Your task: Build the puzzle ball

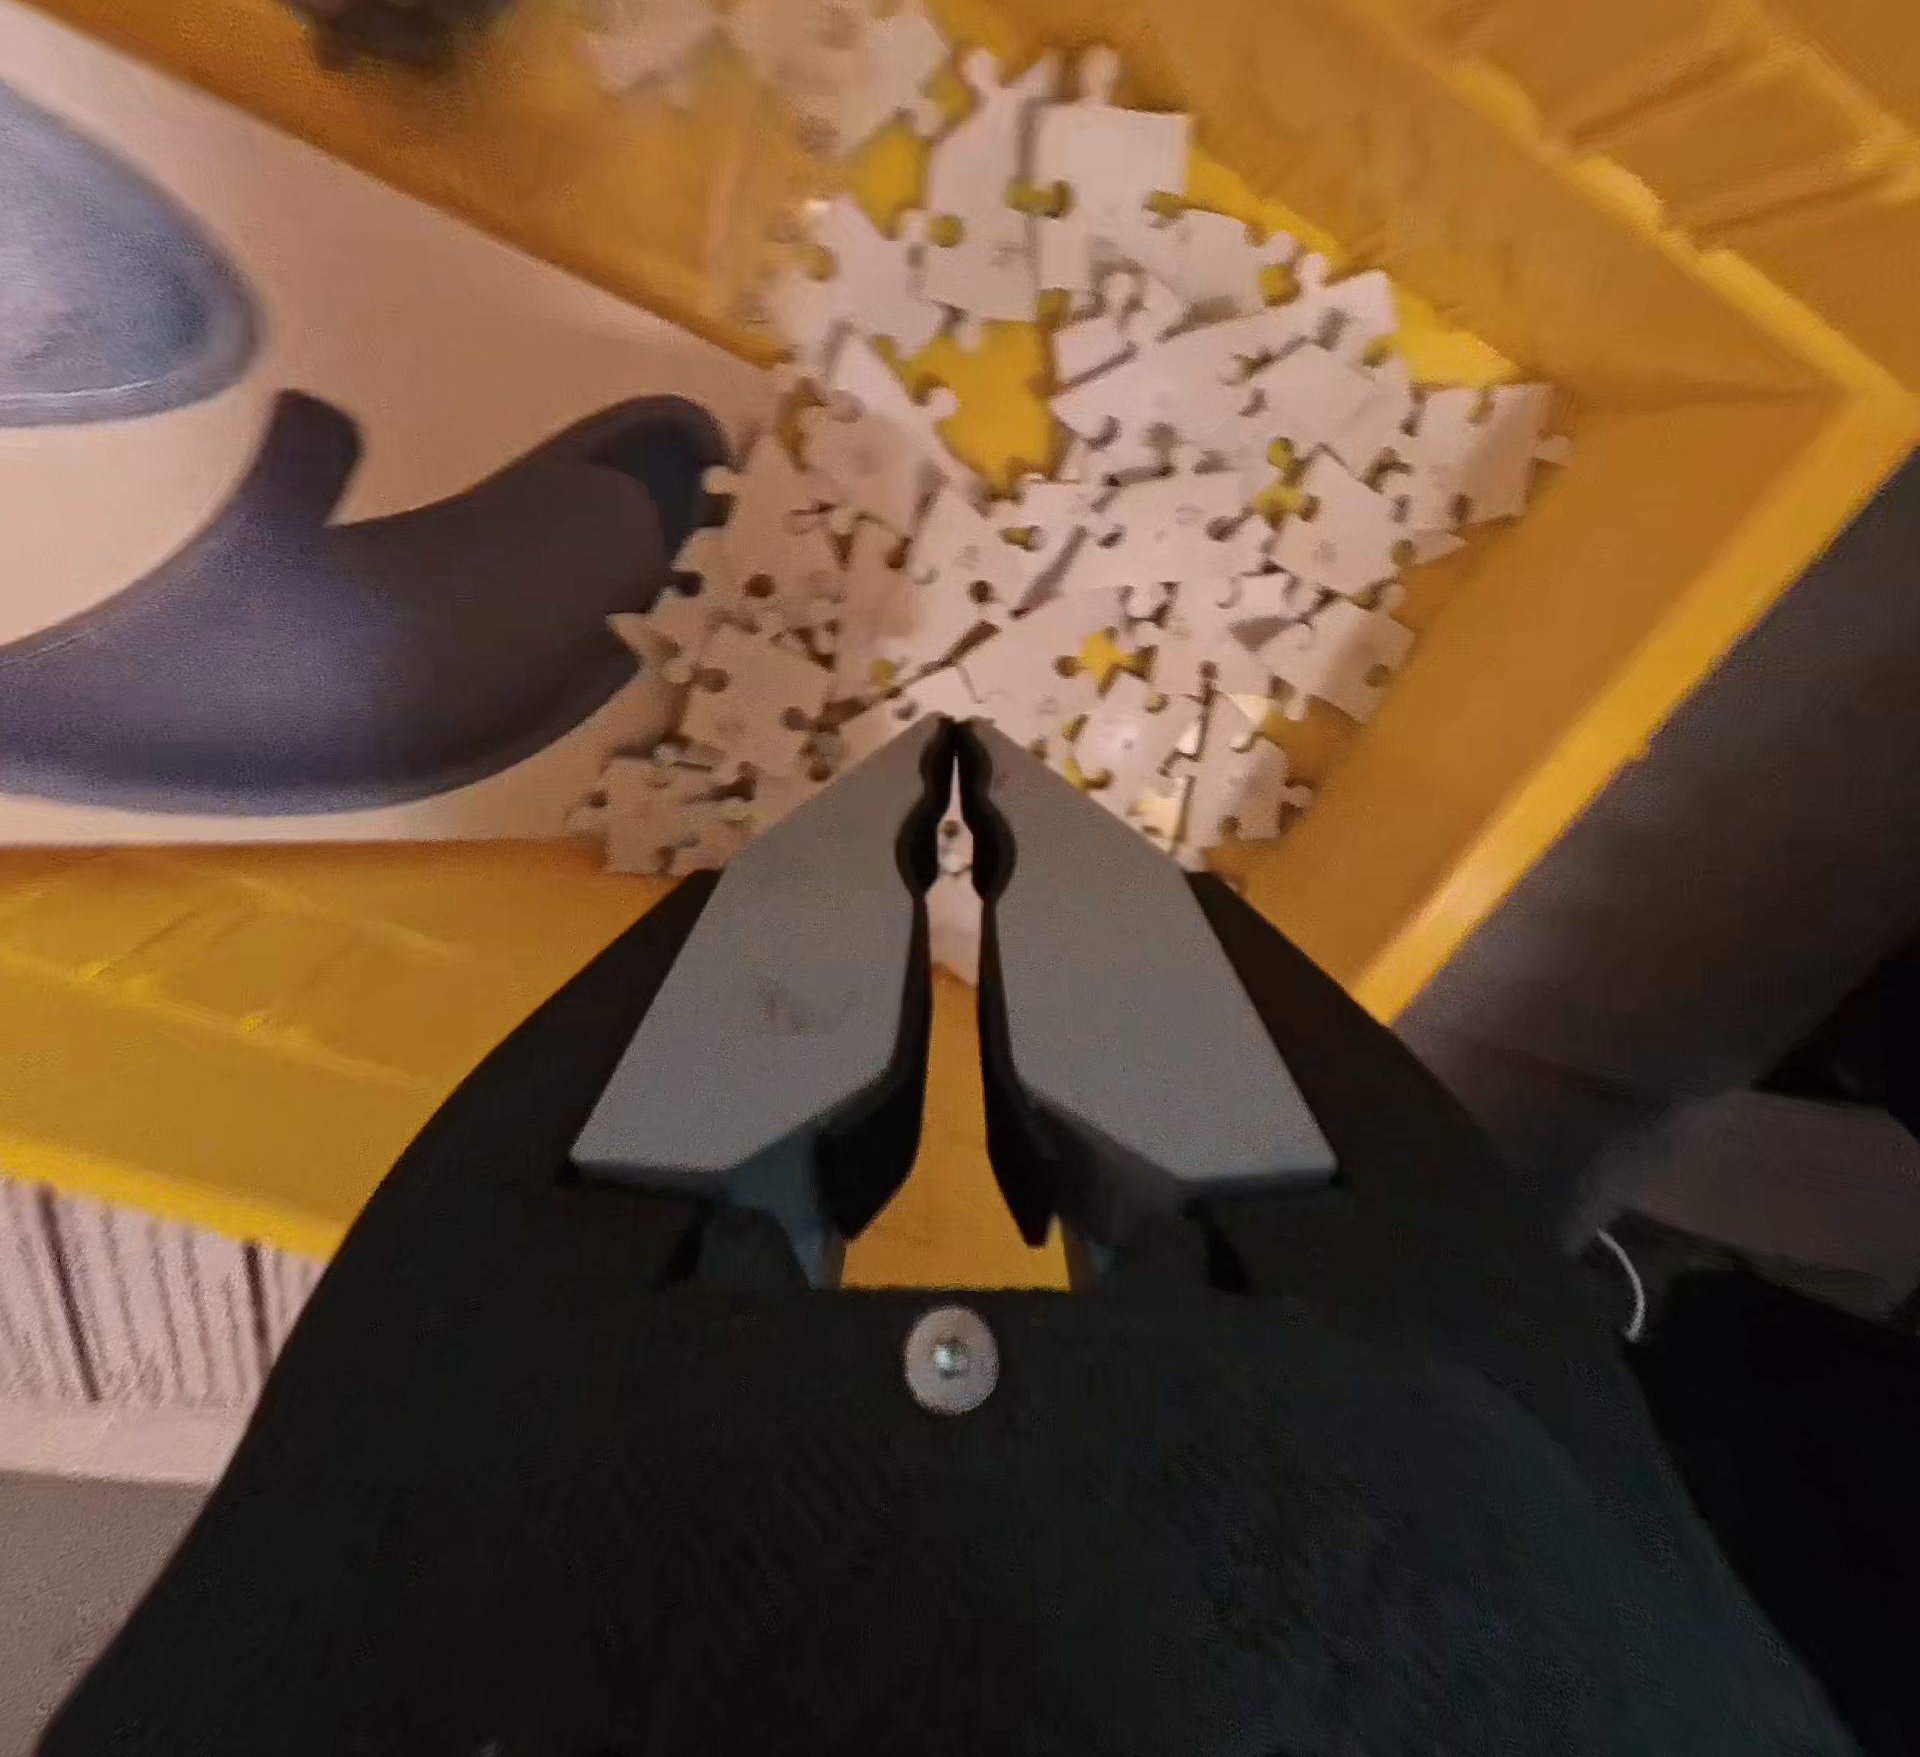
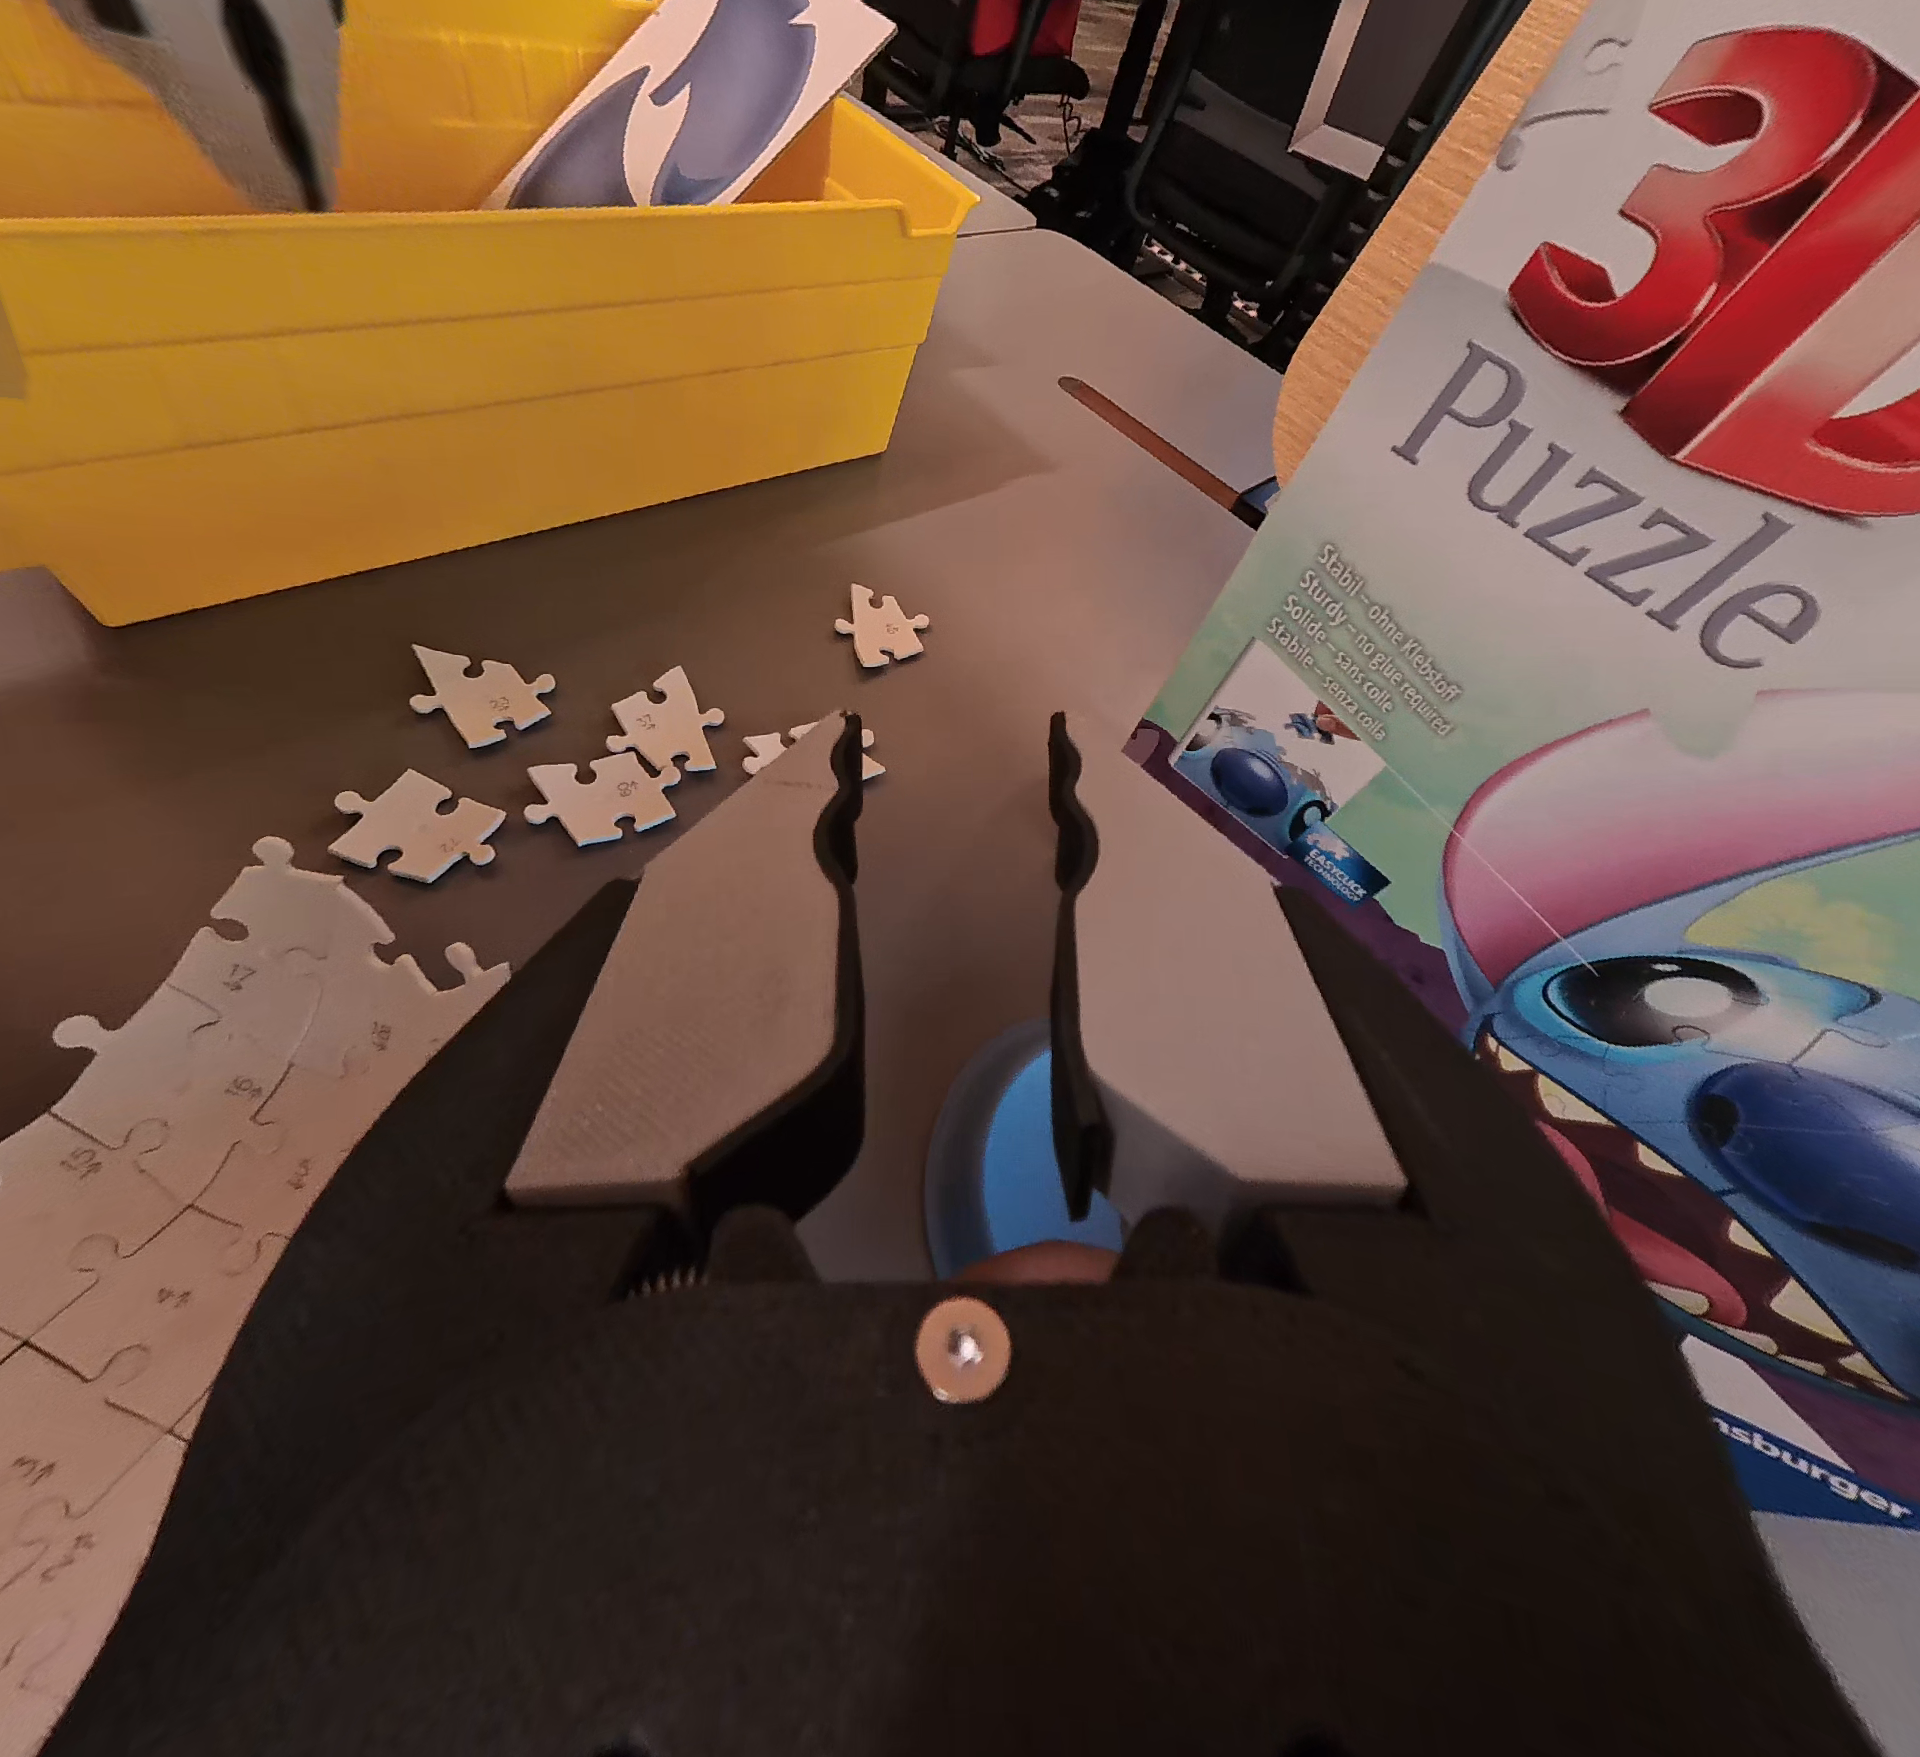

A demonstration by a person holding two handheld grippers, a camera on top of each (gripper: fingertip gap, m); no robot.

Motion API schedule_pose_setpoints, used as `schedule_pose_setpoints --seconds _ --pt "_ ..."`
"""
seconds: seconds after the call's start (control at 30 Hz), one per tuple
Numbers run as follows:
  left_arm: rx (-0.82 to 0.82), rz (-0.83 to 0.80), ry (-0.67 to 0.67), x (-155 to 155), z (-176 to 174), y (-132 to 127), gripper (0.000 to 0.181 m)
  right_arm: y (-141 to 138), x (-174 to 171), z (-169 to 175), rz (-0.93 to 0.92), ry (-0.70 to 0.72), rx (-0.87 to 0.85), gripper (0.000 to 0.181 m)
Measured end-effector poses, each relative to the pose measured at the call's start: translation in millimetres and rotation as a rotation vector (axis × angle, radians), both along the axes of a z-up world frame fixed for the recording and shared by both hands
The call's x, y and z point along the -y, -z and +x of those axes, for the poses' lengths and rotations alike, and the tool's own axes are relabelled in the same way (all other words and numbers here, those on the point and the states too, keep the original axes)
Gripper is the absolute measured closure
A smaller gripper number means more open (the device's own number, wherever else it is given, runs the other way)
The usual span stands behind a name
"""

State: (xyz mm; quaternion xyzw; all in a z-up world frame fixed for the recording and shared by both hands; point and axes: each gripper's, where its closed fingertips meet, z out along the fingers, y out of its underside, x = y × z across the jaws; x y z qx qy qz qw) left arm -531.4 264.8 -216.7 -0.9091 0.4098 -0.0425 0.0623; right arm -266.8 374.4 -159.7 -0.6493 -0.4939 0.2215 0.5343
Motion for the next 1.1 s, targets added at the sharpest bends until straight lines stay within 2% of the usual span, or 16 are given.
schedule_pose_setpoints --seconds 0.07,0.17,0.27,0.37,0.5,0.7,0.87,1.03,1.1 --pt "0.003 -0.076 0.092 18.2 9.0 8.7 0.181 0.7 -0.2 -0.1 0.001 0.001 0.003 0.149" --pt "-0.055 -0.150 0.138 30.9 10.7 23.3 0.181 -0.4 -0.4 0.6 0.004 0.003 0.001 0.149" --pt "-0.069 -0.107 0.086 12.9 11.1 28.0 0.181 -2.4 0.1 0.9 0.008 0.003 -0.005 0.149" --pt "-0.140 0.002 -0.007 -15.2 -11.5 24.7 0.181 -2.5 0.9 0.4 0.009 -0.001 -0.003 0.149" --pt "-0.096 0.087 -0.073 -34.0 -17.6 11.2 0.181 -0.7 1.0 -0.1 0.009 -0.002 0.005 0.149" --pt "-0.142 0.092 -0.056 -27.3 -27.5 6.3 0.181 0.3 0.9 -0.5 0.005 -0.002 0.005 0.149" --pt "-0.157 0.110 -0.088 -33.5 -32.7 5.3 0.181 0.1 0.7 -0.3 0.005 -0.001 0.004 0.149" --pt "-0.246 0.051 -0.072 -27.0 -36.4 23.1 0.181 2.2 0.3 -0.8 0.002 -0.001 0.011 0.149" --pt "-0.232 0.038 -0.043 -22.6 -28.4 25.0 0.181 1.8 -0.8 0.2 0.005 0.005 0.012 0.149"
